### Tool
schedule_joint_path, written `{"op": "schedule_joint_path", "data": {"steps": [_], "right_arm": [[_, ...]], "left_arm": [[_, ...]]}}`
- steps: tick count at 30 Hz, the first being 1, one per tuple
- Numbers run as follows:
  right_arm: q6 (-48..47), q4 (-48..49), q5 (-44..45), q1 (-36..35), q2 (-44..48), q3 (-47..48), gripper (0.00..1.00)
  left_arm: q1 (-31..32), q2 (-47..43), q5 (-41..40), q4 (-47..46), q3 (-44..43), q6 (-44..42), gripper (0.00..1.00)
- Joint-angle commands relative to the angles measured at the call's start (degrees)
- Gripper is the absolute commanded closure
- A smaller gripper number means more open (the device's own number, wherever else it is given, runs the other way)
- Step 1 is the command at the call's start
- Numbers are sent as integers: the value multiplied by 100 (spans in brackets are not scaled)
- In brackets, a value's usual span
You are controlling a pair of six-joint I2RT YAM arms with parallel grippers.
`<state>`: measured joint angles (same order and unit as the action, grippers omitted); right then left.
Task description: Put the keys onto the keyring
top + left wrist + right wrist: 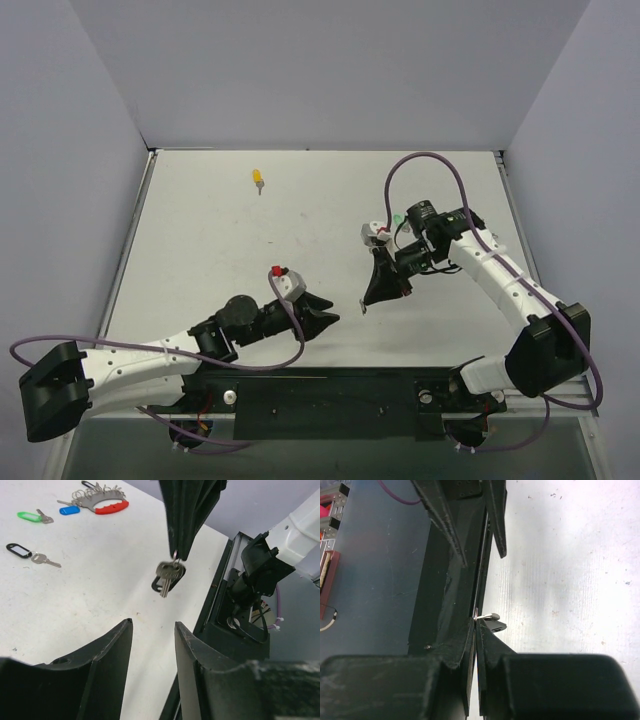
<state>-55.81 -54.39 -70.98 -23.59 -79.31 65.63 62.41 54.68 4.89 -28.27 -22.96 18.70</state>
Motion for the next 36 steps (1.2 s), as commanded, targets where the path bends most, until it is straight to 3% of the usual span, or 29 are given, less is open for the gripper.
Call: {"op": "schedule_joint_path", "data": {"steps": [1, 4, 8, 11, 18, 27, 36], "right_arm": [[-964, -580, -732, 92, 223, -49, 100], [-2787, -1509, -943, 127, 197, -181, 100], [-4267, -2206, -1014, 110, 117, -322, 100], [-4772, -2418, -1049, 118, 100, -401, 100], [-6044, -3137, -1146, 136, -67, -419, 100], [-6644, -3526, -1146, 162, -138, -437, 100], [-6636, -3543, -1146, 162, -146, -437, 100]], "left_arm": [[-10, -71, -330, -2445, 704, -165, 51], [8, 104, -322, -2499, 618, -217, 53], [87, 455, -68, -2920, 547, -480, 59], [157, 614, 188, -3227, 521, -709, 65], [350, 948, 592, -3351, 407, -1113, 65], [623, 1300, 514, -3290, 213, -1526, 64], [851, 1326, -251, -3061, 108, -2037, 67]]}}
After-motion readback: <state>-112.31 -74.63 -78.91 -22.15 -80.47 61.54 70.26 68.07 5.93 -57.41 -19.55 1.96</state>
